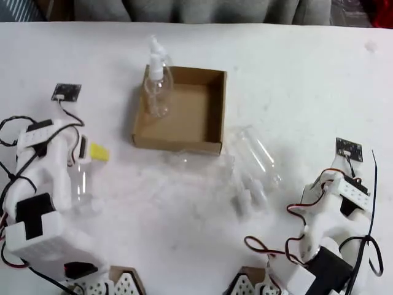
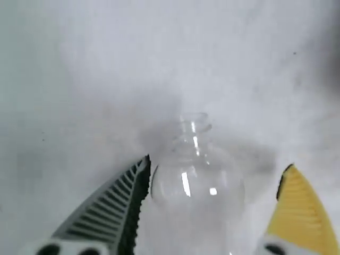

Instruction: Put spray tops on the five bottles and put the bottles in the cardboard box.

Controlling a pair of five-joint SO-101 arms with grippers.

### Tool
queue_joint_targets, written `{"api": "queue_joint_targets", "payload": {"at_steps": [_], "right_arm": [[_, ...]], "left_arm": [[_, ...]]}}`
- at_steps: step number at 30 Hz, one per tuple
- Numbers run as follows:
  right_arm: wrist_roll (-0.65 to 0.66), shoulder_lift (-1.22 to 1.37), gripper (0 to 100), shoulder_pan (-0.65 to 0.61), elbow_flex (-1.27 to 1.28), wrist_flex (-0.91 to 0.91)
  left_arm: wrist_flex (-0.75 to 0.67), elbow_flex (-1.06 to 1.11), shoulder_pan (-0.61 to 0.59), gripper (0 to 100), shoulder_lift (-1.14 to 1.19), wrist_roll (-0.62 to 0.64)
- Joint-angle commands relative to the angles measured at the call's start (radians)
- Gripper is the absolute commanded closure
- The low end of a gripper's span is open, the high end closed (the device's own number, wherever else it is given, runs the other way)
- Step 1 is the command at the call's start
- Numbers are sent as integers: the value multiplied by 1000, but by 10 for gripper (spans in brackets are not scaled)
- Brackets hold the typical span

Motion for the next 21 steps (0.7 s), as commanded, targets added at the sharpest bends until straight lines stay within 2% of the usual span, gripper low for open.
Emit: {"api": "queue_joint_targets", "payload": {"at_steps": [1, 5, 13, 16, 20, 21], "right_arm": [[11, 2, 981, 1, -28, -15], [11, 2, 981, 1, -28, -15], [11, 2, 981, 1, -28, -15], [11, 2, 981, 1, -28, -15], [11, 2, 981, 1, -28, -15], [11, 2, 981, 1, -28, -15]], "left_arm": [[-17, -12, -8, 657, -61, -137], [-17, -8, -10, 657, -59, -192], [-17, -14, -4, 676, -16, -207], [-17, -57, -8, 779, 33, -207], [57, -114, -5, 985, 64, -207], [89, -130, -5, 981, 67, -201]]}}
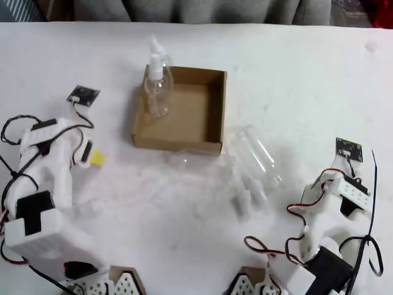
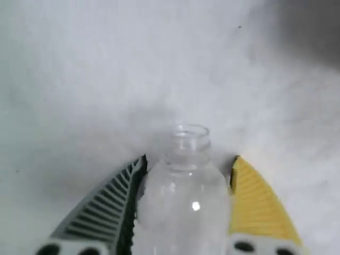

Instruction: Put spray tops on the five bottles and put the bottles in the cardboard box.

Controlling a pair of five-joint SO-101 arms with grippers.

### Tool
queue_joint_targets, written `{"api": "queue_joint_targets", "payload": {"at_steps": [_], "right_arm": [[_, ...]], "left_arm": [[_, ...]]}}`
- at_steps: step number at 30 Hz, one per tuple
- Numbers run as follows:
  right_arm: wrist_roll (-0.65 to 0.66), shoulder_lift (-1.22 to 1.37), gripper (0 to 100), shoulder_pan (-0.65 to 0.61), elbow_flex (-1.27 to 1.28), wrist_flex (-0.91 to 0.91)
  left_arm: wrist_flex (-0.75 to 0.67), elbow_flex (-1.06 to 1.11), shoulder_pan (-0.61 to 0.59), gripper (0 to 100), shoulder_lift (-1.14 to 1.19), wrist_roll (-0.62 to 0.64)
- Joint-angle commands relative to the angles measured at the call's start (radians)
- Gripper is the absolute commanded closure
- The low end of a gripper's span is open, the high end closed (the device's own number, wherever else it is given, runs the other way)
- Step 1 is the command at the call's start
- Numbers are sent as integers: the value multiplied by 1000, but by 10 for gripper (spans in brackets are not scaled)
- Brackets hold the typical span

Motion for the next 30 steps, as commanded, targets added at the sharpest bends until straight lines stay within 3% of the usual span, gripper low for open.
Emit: {"api": "queue_joint_targets", "payload": {"at_steps": [1, 5, 9, 16, 20, 25, 30], "right_arm": [[11, 2, 981, 1, -28, -15], [11, 2, 981, 1, -28, -15], [11, 2, 981, 1, -28, -15], [11, -13, 981, -24, -41, -8], [12, -64, 981, -67, -104, 76], [12, -205, 981, -199, -256, 349], [12, -349, 981, -489, -361, 515]], "left_arm": [[98, -123, -16, 960, 21, -6], [270, -226, -18, 979, 16, 23], [361, -330, -25, 980, 16, 219], [358, -427, -56, 980, 21, 681], [295, -400, -68, 980, 24, 778], [143, -307, -127, 980, 22, 875], [103, -299, -262, 980, 24, 1003]]}}
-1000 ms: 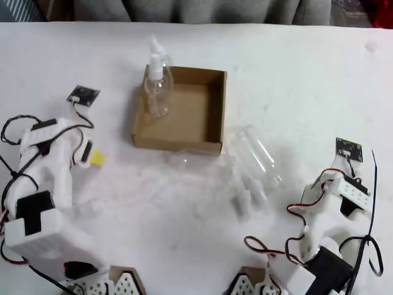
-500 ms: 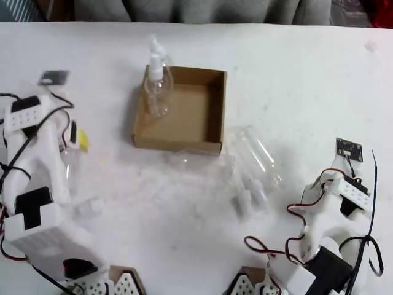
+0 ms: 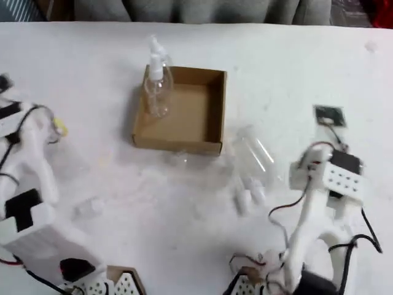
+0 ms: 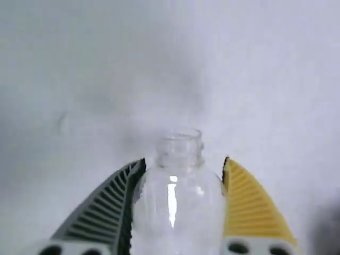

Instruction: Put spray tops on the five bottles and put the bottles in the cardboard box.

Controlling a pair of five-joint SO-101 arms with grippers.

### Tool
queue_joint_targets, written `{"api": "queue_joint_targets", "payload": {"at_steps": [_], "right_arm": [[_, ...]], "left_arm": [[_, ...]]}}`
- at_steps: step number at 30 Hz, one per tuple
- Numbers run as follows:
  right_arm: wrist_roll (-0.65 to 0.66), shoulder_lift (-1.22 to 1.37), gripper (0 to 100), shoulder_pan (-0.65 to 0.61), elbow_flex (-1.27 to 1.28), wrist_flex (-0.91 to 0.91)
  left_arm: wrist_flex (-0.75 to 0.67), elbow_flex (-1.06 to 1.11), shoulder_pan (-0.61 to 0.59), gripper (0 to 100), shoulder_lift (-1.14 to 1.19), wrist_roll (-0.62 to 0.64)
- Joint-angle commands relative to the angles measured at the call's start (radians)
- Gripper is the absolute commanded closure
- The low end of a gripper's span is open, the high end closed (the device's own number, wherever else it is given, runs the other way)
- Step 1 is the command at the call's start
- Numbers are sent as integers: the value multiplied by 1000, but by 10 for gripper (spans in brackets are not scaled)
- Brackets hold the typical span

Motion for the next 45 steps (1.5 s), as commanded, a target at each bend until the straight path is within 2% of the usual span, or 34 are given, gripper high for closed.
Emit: {"api": "queue_joint_targets", "payload": {"at_steps": [1, 4, 7, 9, 12, 17, 21, 25, 29, 36, 45], "right_arm": [[8, -137, 981, -292, -126, 128], [12, -177, 981, -538, -149, 136], [95, -174, 980, -806, -150, 124], [141, -173, 980, -934, -153, 101], [198, -173, 957, -1056, -184, 62], [229, -124, 815, -1224, -245, 36], [315, -18, 807, -1360, -236, -84], [353, 127, 783, -1431, -261, -205], [354, 311, 714, -1445, -365, -217], [344, 601, 716, -1458, -632, -217], [348, 779, 716, -1472, -738, -220]], "left_arm": [[-44, -6, -114, 980, -19, 115], [-44, -12, -160, 980, -19, 126], [-38, -51, -211, 980, -19, 120], [-40, -86, -269, 980, -18, 120], [-35, -146, -343, 980, -18, 112], [-28, -216, -410, 980, -18, -11], [14, -287, -449, 980, -18, -66], [43, -359, -483, 980, -18, -112], [41, -397, -529, 980, -18, -146], [40, -436, -579, 980, -18, -180], [41, -477, -616, 980, -18, -180]]}}
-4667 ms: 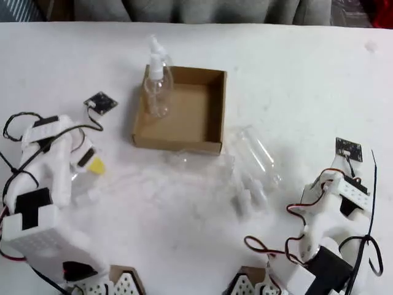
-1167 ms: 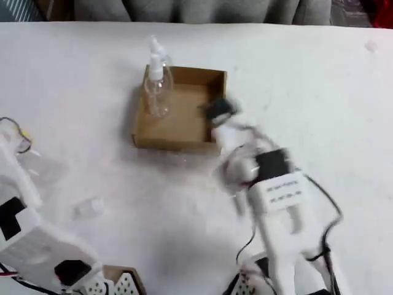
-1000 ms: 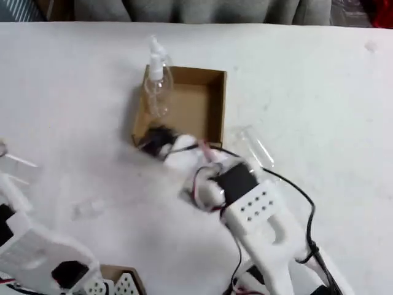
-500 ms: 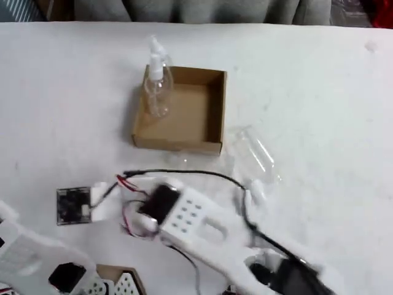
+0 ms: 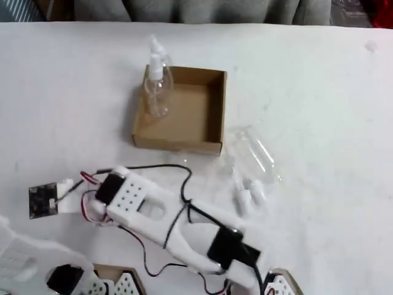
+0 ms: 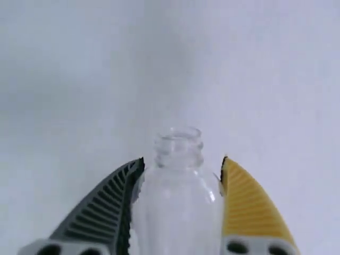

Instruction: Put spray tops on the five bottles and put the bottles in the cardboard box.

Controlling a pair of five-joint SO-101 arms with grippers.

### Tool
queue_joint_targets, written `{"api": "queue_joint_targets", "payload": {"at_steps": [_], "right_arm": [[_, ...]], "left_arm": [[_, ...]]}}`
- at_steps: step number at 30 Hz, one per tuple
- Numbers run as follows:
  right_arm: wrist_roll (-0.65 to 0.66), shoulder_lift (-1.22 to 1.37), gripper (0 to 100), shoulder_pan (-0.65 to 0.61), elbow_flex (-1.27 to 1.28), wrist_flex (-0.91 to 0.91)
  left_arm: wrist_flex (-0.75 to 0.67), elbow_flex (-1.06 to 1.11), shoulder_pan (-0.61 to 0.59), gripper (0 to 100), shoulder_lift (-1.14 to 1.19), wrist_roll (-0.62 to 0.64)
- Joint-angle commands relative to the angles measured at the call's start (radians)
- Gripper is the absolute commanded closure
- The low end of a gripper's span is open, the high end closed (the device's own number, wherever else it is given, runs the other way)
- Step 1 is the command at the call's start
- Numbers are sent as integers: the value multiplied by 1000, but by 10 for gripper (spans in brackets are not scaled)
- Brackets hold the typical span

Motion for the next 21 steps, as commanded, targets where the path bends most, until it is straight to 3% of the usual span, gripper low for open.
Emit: {"api": "queue_joint_targets", "payload": {"at_steps": [1, 18, 21], "right_arm": [[2, 36, 716, -4, -78, -27], [-80, 203, 716, -25, -92, -271], [-68, 262, 766, -25, -140, -266]], "left_arm": [[11, -74, -10, 980, -19, -11], [5, -74, -4, 980, -19, -11], [5, -74, -5, 980, -19, -11]]}}
